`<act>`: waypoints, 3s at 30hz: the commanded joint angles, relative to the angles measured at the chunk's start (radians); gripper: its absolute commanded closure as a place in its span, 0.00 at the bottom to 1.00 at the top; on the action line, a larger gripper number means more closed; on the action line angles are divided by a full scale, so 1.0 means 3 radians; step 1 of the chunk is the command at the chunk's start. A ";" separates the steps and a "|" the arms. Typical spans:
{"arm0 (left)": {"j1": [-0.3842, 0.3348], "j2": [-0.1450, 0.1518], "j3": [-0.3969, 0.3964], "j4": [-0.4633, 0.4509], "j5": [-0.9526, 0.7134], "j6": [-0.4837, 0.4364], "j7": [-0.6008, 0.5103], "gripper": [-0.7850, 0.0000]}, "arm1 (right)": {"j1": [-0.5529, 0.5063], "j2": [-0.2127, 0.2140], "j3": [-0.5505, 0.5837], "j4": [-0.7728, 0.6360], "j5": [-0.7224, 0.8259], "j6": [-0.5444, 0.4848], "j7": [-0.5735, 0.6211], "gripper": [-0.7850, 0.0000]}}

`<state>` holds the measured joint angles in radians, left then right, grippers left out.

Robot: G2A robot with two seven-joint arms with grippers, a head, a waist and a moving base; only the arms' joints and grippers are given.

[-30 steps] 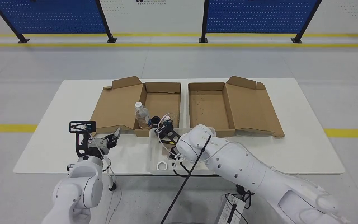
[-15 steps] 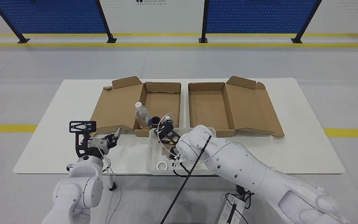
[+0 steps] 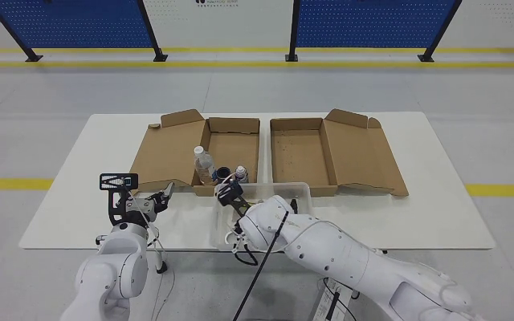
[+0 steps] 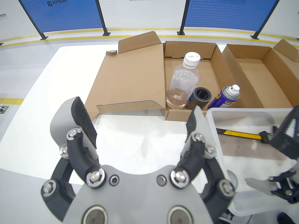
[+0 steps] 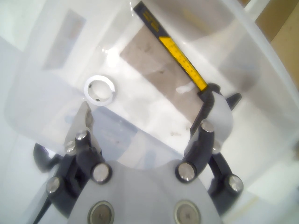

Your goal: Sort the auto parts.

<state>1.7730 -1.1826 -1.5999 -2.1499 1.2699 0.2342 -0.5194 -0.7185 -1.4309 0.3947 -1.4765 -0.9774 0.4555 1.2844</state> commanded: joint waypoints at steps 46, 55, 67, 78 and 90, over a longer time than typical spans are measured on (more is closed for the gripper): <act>0.0000 0.0000 0.0000 0.0000 0.0000 0.0000 0.0000 0.00 | 0.0158 -0.0710 -0.0089 0.1211 -0.0030 -0.0330 0.0229 0.17; 0.0000 0.0000 0.0000 0.0000 0.0000 0.0000 0.0000 0.00 | 0.0117 -0.0716 0.0072 0.1247 -0.0090 -0.0279 0.0248 0.16; 0.0000 0.0000 0.0000 0.0000 0.0000 0.0000 0.0000 0.00 | -0.0063 -0.0617 0.0314 0.1020 -0.0287 -0.0317 0.0376 0.05; 0.0000 0.0000 0.0000 0.0000 0.0000 0.0000 0.0000 0.00 | -0.0083 -0.0664 0.0343 0.1120 -0.0367 -0.0453 0.0422 0.00; 0.0000 0.0000 0.0000 0.0000 0.0000 0.0000 0.0000 0.00 | -0.0101 -0.0684 0.0460 0.1196 -0.0491 -0.0382 0.0561 0.00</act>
<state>1.7730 -1.1826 -1.5999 -2.1499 1.2699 0.2342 -0.5194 -0.7483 -1.6370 0.5296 -1.1159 -1.1181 0.3365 1.4447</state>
